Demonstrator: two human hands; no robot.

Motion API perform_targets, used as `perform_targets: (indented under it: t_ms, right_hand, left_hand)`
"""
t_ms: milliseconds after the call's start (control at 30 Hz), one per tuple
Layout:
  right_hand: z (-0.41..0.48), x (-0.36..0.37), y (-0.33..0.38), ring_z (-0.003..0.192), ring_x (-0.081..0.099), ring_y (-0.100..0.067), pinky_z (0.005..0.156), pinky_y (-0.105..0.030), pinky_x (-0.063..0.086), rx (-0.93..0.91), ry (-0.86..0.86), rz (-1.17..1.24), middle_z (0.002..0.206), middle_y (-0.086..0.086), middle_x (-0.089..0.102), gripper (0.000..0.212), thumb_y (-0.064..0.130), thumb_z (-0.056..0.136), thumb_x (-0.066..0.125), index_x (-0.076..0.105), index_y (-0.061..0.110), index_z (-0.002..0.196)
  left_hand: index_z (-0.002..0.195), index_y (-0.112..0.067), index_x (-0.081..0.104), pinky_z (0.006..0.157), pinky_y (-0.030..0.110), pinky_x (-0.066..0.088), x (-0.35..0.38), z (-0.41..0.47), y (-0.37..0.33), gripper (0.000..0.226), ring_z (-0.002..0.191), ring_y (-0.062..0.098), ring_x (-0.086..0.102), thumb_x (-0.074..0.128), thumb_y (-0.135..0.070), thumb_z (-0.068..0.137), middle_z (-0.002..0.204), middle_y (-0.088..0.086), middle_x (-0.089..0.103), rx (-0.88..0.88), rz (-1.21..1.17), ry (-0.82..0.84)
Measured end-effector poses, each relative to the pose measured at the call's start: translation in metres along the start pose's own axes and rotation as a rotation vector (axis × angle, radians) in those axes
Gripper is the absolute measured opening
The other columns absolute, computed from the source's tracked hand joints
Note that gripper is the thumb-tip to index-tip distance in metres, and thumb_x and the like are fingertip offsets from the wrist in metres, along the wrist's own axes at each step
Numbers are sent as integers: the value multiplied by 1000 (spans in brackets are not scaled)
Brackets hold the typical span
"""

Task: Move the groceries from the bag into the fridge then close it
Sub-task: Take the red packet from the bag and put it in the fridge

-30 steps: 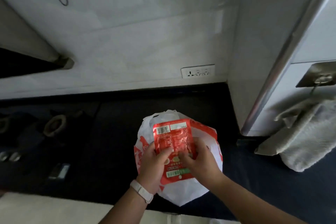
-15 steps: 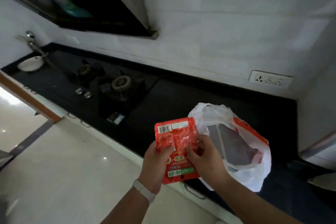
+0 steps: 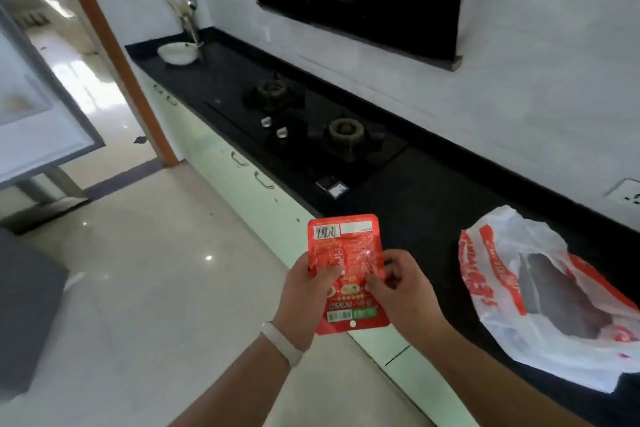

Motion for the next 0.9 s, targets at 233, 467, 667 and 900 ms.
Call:
perform_targets:
  t_ms: [233, 467, 667, 900]
  right_hand:
    - [-12, 130, 53, 73, 71, -5, 67, -25, 60, -134, 234, -130, 89, 4, 70, 22, 31, 91, 67, 51, 29, 107]
    - [-41, 250, 95, 76, 72, -9, 68, -28, 60, -303, 534, -162, 91, 3, 72, 17, 34, 90, 67, 55, 30, 100]
    - [-66, 349, 124, 72, 70, -1, 57, -15, 53, -394, 789, -199, 88, 6, 71, 17, 27, 91, 67, 54, 26, 101]
    - [-46, 439, 140, 76, 72, -7, 68, -27, 61, -431, 1006, -216, 94, 6, 72, 21, 28, 91, 67, 50, 32, 104]
  left_hand:
    - [119, -17, 61, 83, 56, 57, -134, -44, -4, 26, 91, 34, 73, 61, -13, 93, 105, 10, 74, 35, -213, -194]
    - [121, -13, 60, 85, 58, 56, -242, -107, 3, 27, 94, 36, 72, 60, -10, 94, 108, 13, 73, 98, -324, -479]
    - [120, -16, 60, 86, 56, 56, -319, -153, 13, 24, 95, 33, 72, 57, -16, 96, 108, 9, 74, 115, -366, -751]
    - [119, -17, 59, 86, 56, 56, -377, -145, 9, 23, 94, 33, 72, 56, -15, 97, 107, 8, 74, 101, -427, -950]
Point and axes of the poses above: each hand's wrist, its own z-axis towards the middle knuckle, its own x-axis out of the palm, y = z × x, the point moved 9 cm from there along z, towards the middle knuckle
